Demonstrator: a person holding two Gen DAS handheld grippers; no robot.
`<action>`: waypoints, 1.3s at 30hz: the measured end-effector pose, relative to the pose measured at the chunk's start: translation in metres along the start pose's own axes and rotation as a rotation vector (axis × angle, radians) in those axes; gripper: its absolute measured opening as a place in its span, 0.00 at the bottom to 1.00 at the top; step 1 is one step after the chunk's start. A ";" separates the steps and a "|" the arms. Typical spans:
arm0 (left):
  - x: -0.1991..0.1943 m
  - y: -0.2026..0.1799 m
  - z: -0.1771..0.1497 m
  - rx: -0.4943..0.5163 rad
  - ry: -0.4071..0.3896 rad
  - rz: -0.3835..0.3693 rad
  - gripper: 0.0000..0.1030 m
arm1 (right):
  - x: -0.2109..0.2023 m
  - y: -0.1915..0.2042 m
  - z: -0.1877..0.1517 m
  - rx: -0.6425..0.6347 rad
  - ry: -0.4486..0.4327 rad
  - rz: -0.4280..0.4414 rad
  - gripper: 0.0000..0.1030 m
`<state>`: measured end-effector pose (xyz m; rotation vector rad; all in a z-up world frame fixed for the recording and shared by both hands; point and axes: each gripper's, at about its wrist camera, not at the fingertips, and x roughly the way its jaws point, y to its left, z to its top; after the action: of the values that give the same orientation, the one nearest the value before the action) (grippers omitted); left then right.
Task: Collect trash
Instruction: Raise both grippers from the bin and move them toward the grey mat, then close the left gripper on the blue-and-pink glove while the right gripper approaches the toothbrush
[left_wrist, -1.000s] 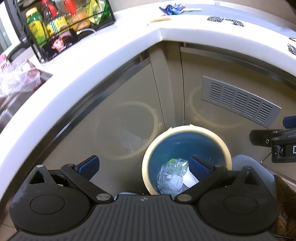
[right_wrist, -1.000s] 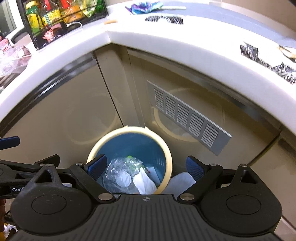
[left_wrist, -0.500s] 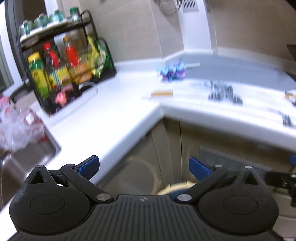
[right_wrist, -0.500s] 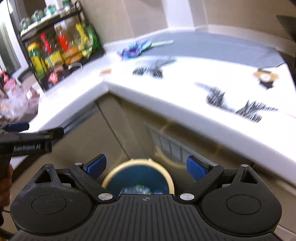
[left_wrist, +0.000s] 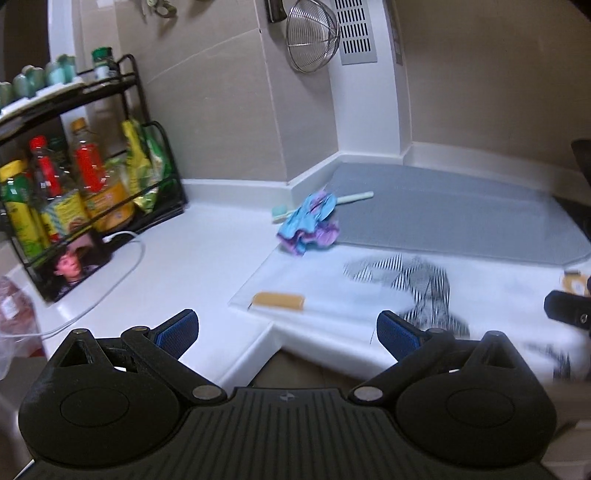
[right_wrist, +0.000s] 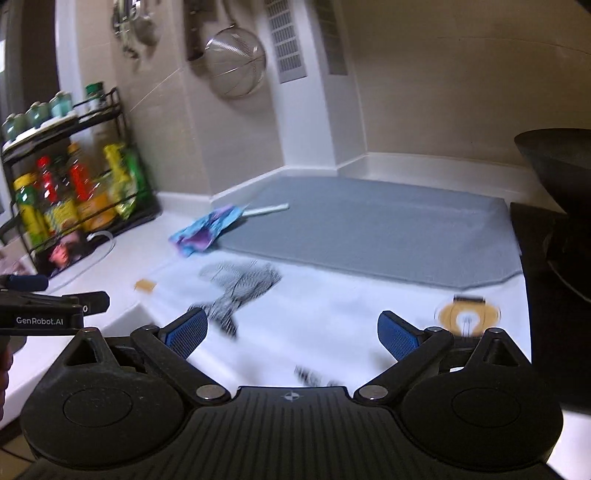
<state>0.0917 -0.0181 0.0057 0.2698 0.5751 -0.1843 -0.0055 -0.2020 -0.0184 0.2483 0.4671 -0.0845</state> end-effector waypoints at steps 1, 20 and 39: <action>0.008 -0.001 0.007 0.001 0.005 -0.004 1.00 | 0.005 -0.002 0.004 0.006 -0.002 -0.011 0.96; 0.193 -0.018 0.102 -0.115 0.154 -0.196 1.00 | 0.125 -0.021 0.065 0.009 0.060 -0.148 0.96; 0.218 0.059 0.089 -0.236 0.222 -0.242 0.36 | 0.229 0.005 0.109 -0.122 0.126 -0.043 0.97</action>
<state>0.3310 -0.0103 -0.0328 -0.0102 0.8427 -0.3204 0.2463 -0.2307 -0.0278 0.1240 0.6009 -0.0827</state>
